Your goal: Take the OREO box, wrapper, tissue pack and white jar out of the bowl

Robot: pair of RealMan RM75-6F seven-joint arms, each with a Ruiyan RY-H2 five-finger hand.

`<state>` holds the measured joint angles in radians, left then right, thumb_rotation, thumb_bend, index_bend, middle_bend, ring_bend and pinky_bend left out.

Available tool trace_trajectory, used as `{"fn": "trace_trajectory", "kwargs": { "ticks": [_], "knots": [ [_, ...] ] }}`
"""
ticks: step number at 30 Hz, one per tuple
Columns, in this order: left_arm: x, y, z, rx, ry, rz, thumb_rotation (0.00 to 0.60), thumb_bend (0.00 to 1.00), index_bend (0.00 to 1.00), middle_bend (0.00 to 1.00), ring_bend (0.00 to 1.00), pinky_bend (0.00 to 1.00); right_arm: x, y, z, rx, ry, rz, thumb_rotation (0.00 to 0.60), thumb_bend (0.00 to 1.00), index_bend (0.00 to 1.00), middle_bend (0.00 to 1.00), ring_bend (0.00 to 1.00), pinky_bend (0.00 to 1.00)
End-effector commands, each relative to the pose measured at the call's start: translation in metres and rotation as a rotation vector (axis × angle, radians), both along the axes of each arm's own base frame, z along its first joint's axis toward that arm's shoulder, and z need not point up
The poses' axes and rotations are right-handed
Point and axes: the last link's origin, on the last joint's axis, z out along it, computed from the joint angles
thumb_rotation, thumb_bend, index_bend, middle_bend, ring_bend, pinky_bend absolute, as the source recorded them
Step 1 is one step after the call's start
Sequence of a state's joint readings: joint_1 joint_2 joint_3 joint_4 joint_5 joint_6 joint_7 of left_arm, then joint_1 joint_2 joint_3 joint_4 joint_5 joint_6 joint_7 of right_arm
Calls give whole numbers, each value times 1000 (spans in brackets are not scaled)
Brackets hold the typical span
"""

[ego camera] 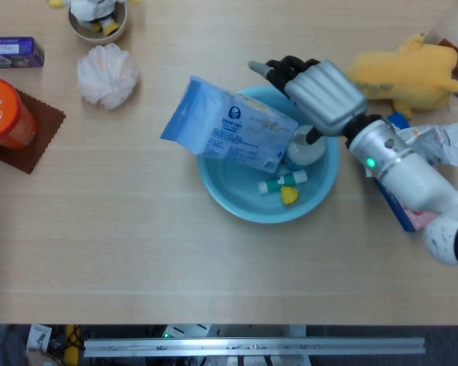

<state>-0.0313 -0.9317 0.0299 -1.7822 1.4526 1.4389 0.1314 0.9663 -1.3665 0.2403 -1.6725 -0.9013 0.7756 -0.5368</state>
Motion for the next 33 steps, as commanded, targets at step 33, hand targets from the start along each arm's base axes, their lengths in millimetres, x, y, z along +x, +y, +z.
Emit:
{"fn": "trace_trajectory", "kwargs": {
  "ticks": [33],
  "knots": [
    [-7, -6, 11, 32, 14, 36, 600, 358, 169, 230, 209, 163, 87, -16, -45, 90, -30, 103, 600, 0, 0, 156, 146, 277]
  ]
}}
